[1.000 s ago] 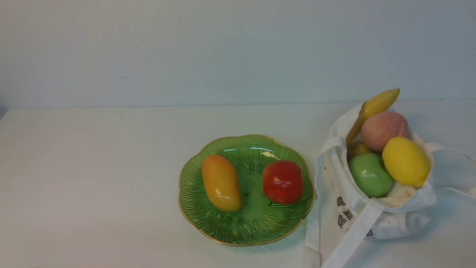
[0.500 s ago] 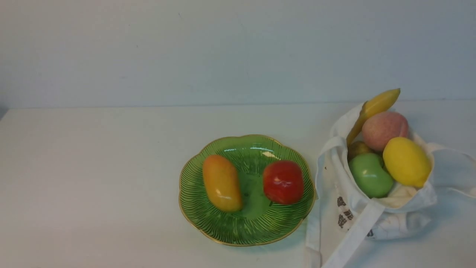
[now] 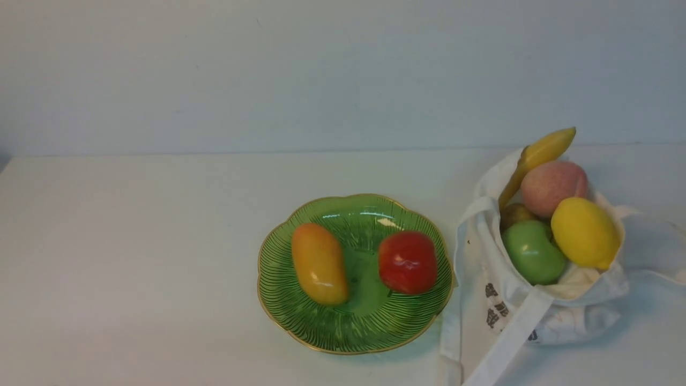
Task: Take the fruit out of the cloth bag on the white table and place them on a plate.
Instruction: 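Reach into the bag and grasp the banana with the right gripper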
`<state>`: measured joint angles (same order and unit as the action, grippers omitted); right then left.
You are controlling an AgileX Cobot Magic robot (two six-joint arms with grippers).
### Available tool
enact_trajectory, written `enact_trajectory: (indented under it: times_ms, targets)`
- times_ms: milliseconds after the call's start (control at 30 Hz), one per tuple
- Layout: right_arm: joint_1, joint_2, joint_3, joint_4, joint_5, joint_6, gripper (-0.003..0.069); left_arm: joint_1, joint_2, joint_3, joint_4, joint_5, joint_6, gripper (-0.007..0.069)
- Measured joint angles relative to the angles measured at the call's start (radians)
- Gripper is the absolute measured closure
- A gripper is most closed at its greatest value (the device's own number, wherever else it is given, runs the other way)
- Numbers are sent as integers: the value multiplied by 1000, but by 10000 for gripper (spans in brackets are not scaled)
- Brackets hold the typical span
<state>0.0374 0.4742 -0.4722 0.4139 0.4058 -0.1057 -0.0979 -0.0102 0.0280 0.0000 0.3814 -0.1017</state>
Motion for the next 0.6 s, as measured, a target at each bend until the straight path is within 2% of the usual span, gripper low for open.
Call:
enact_trajectory:
  times_ms: [100,333,467,500,600]
  targets:
    - [0,214,-90,-19,108,-7,671,0,0,0,0,0,0,632]
    - [0,550,-282,-53,176,-29,631,0,0,0,0,0,0,632]
    - [0,756,-439,-63,180,-49,506,0,0,0,0,0,0,632]
    - [0,764,-446,-65,180,-49,499,0,0,0,0,0,0,632]
    - [0,879,-545,-80,162,-51,379,0,0,0,0,0,0,632]
